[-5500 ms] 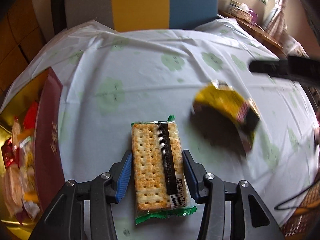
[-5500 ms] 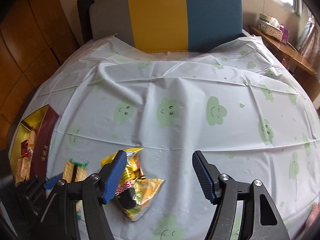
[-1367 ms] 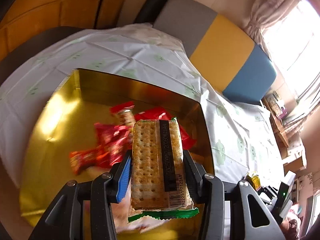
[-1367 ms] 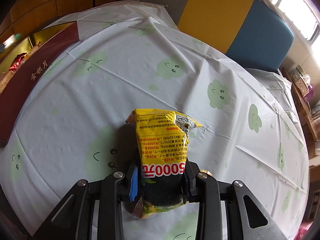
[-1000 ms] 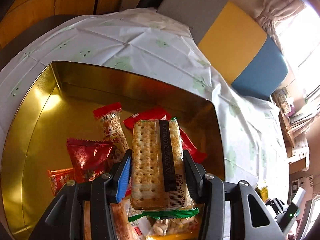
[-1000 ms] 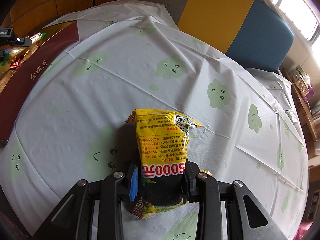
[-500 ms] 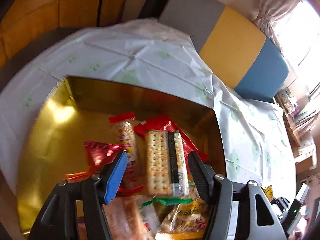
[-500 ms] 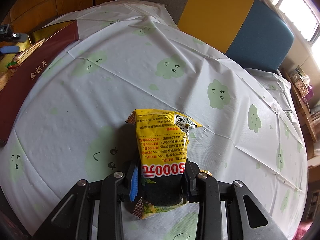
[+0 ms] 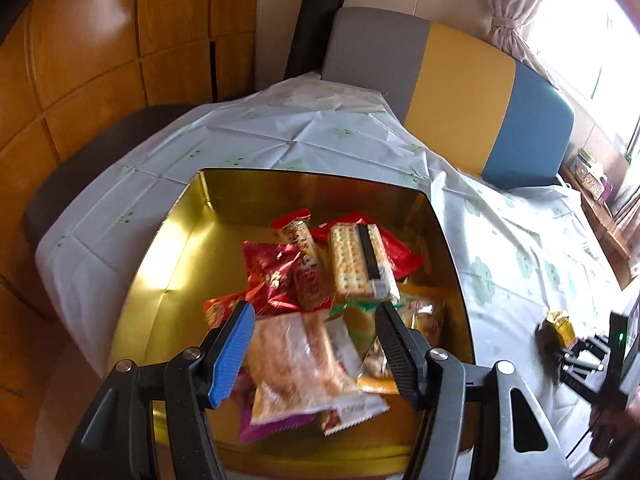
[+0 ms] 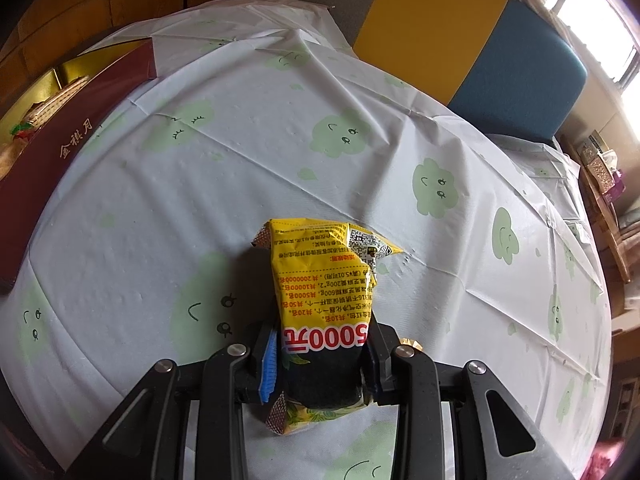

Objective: Organize snacks
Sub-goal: 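Carry the yellow chip bag into the tin and open the right tool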

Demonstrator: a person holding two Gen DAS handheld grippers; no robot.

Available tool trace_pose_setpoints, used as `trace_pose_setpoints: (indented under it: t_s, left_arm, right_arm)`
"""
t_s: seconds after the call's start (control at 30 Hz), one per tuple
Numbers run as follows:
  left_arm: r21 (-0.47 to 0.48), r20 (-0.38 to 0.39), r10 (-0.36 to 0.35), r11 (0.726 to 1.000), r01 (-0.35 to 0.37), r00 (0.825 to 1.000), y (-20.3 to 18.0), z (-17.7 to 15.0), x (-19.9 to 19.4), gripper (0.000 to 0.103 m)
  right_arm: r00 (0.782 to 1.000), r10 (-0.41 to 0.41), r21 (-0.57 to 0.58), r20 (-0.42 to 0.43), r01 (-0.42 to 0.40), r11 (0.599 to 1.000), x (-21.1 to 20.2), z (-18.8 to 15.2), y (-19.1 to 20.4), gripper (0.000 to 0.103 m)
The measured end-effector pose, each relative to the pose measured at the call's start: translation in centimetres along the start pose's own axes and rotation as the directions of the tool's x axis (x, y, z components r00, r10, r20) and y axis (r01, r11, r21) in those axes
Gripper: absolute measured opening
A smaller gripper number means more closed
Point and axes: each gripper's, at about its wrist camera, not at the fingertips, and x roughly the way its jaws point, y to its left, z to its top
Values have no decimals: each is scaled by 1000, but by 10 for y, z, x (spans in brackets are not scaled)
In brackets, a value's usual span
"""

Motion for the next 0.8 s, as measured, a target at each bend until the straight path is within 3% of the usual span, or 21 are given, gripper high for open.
trace_pose_setpoints:
  t_s: [0.1, 0.2, 0.5, 0.6, 0.67, 0.8]
  left_arm:
    - [8, 9, 19, 1000, -19, 1000, 0, -7, -5, 64]
    - [10, 7, 24, 1000, -24, 1000, 0, -11, -6, 64]
    - [5, -3, 33, 999, -33, 999, 0, -22, -10, 64]
    - [3, -5, 39, 999, -39, 999, 2, -24, -10, 64]
    - [-3, -10, 41, 999, -41, 999, 4, -25, -11, 64]
    - [-6, -10, 47, 999, -47, 999, 5, -27, -12, 64]
  right_arm:
    - [999, 34, 20, -6, -34, 999, -1, 2, -3, 37]
    - [997, 79, 51, -12, -79, 996, -2, 4, -9, 50]
    - [996, 89, 79, 17, -90, 993, -12, 6, -27, 54]
    - [996, 87, 81, 26, -89, 993, -15, 7, -35, 53]
    - [995, 93, 70, 28, -95, 993, -16, 7, -38, 37]
    - [997, 75, 45, 28, -77, 996, -21, 3, -27, 37]
